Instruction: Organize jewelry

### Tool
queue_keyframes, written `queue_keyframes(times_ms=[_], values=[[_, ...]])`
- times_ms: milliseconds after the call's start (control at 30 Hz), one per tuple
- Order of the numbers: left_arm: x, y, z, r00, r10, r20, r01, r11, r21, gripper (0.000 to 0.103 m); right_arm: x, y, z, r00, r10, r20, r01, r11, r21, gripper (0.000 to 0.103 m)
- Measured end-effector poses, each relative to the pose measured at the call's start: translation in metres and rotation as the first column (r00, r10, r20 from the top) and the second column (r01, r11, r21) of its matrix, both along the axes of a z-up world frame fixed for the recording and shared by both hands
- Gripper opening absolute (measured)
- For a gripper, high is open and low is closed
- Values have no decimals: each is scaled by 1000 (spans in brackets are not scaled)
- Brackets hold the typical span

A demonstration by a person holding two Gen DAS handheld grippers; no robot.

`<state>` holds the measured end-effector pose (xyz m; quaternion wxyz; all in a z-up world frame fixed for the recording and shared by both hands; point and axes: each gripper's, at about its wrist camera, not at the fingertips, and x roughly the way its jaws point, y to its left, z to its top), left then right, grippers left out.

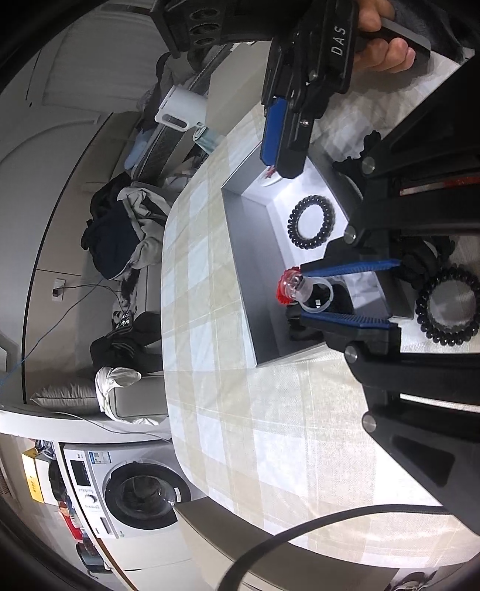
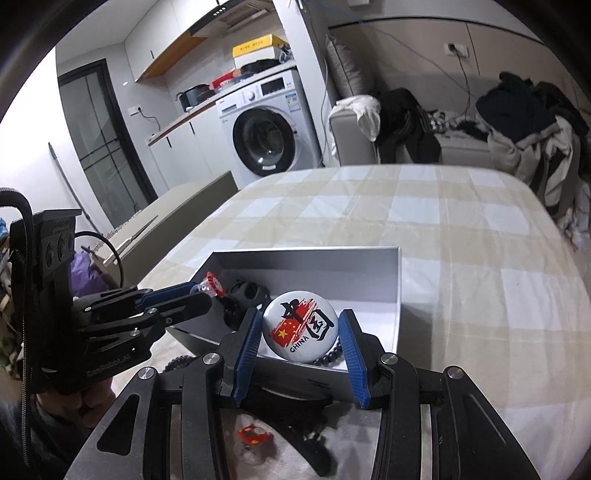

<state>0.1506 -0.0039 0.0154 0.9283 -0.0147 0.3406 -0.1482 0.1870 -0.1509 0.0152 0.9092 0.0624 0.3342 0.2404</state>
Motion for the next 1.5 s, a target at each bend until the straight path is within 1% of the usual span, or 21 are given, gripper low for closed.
queue_keyframes(times_ms=[133, 233, 333, 433, 567, 667, 733, 800, 833, 867, 900, 933, 967, 1000, 1033, 1067, 1167, 1200, 1267, 1400, 1500], values=[[2, 3, 1, 1000, 15, 3, -15, 1000, 7, 14, -3, 7, 0, 999, 25, -23, -25, 1000, 4, 42], [4, 6, 1, 1000, 15, -4, -15, 1000, -10, 14, -7, 12, -1, 999, 38, -23, -38, 999, -1, 42], [2, 4, 1, 1000, 11, 1, -11, 1000, 2, 14, -10, 14, -2, 1000, 26, -9, -26, 999, -24, 42], [1, 2, 1, 1000, -11, -2, 11, 1000, -1, 14, -10, 13, -3, 1000, 11, -10, -12, 1000, -24, 42], [-2, -1, 0, 1000, -24, -3, 24, 999, 22, 14, -8, 14, -2, 1000, 6, -13, -7, 999, -35, 42], [-2, -3, 2, 999, -42, -4, 42, 999, 15, 15, -8, 15, -1, 1000, -2, -15, 2, 999, -42, 43], [-4, -4, 4, 999, -49, 4, 49, 999, 21, 16, -10, 16, 0, 1000, -6, -8, 5, 999, -50, 46], [-8, -4, 6, 998, -54, 12, 54, 998, 16, 25, -13, 14, 4, 1000, -14, 7, 14, 999, -50, 51], [-10, -3, 8, 998, -55, 17, 55, 998, 9, 35, -15, 12, 6, 1000, -20, 14, 21, 999, -45, 56], [-13, 0, 11, 998, -51, 24, 51, 999, -5, 50, -18, 10, 9, 999, -26, 22, 26, 999, -37, 63], [-15, 1, 13, 999, -44, 29, 44, 999, -12, 58, -23, 5, 13, 999, -36, 37, 36, 999, -23, 67], [-18, 3, 15, 999, -34, 35, 35, 999, -17, 74, -26, 2, 15, 998, -43, 45, 44, 999, -17, 74], [-22, 5, 17, 999, -23, 46, 24, 999, -21, 85, -30, -3, 18, 997, -57, 53, 58, 998, -12, 82], [-27, 7, 20, 998, -7, 62, 8, 1000, -22, 88, -33, -6, 20, 996, -68, 54, 68, 998, -10, 87], [-33, 10, 23, 996, 4, 84, -2, 1000, -27, 94, -37, -11, 22, 996, -77, 55, 77, 997, -3, 96], [-38, 12, 25, 995, 8, 100, -5, 999, -35, 102, -42, -17, 24, 995, -82, 56, 82, 997, 8, 103], [-53, 20, 29, 989, 39, 143, -30, 997, -68, 102, -54, -27, 24, 994, -101, 53, 100, 995, 15, 103], [-54, 21, 29, 989, 47, 143, -37, 997, -68, 102, -58, -29, 23, 993, -107, 51, 106, 994, 10, 103], [-57, 22, 27, 989, 55, 136, -47, 997, -62, 102, -65, -31, 17, 991, -122, 47, 123, 992, -12, 103], [-58, 21, 13, 993, 62, 103, -57, 997, -44, 102, -73, -28, 0, 990, -142, 0, 141, 986, -85, 103], [-54, 21, 2, 995, 67, 67, -65, 997, -32, 102, -75, -22, -9, 992, -126, -23, 123, 987, -103, 103]])
